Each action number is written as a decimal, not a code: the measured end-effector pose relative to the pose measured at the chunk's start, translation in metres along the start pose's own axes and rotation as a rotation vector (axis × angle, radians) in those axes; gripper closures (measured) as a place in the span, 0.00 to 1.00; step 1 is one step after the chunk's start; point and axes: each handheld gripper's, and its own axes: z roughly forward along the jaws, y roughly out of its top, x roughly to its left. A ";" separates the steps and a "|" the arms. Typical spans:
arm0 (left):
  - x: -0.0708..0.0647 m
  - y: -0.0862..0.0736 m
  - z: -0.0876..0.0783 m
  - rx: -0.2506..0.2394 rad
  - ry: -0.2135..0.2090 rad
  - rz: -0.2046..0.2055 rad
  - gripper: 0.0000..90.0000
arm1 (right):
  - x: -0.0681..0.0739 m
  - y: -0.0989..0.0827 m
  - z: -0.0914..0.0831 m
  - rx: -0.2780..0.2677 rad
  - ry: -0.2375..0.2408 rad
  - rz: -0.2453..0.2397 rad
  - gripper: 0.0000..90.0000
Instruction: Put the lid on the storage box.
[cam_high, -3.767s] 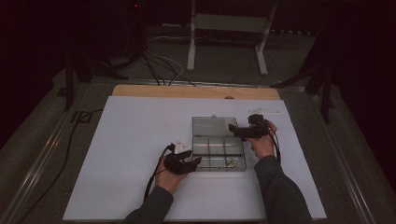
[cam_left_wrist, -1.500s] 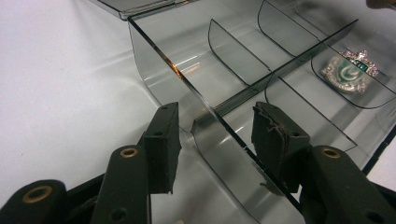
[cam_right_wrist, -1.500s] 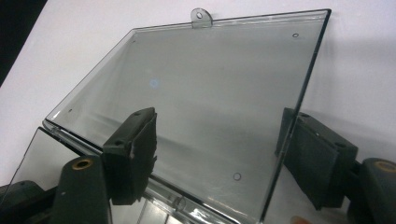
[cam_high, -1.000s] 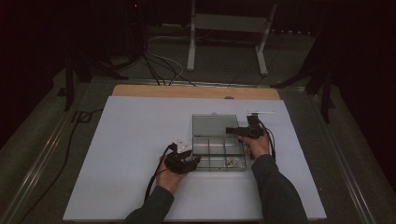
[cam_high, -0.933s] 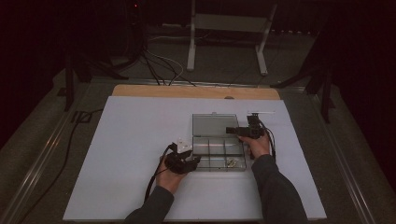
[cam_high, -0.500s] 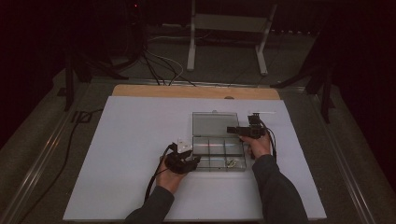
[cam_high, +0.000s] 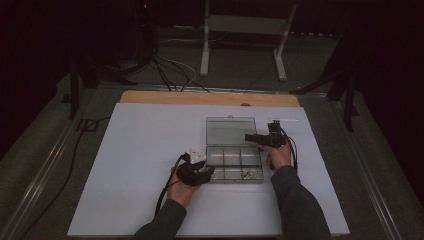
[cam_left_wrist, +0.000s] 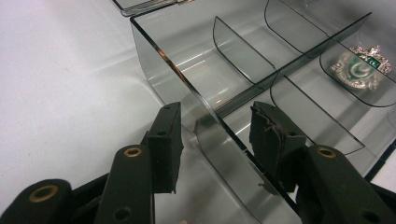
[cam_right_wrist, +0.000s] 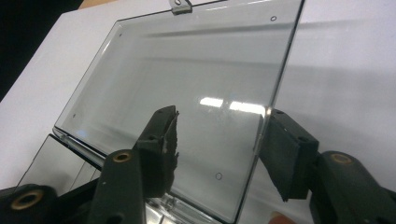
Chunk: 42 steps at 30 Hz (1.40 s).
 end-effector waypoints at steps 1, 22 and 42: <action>0.000 0.000 0.000 0.000 0.001 -0.001 0.63 | 0.000 0.000 -0.001 -0.003 0.000 -0.003 0.55; 0.000 0.000 0.000 0.002 0.004 0.003 0.65 | -0.004 0.002 -0.012 -0.032 0.032 -0.045 0.65; -0.001 0.001 0.000 0.008 0.011 0.002 0.66 | 0.005 0.002 -0.023 -0.056 -0.006 -0.202 0.69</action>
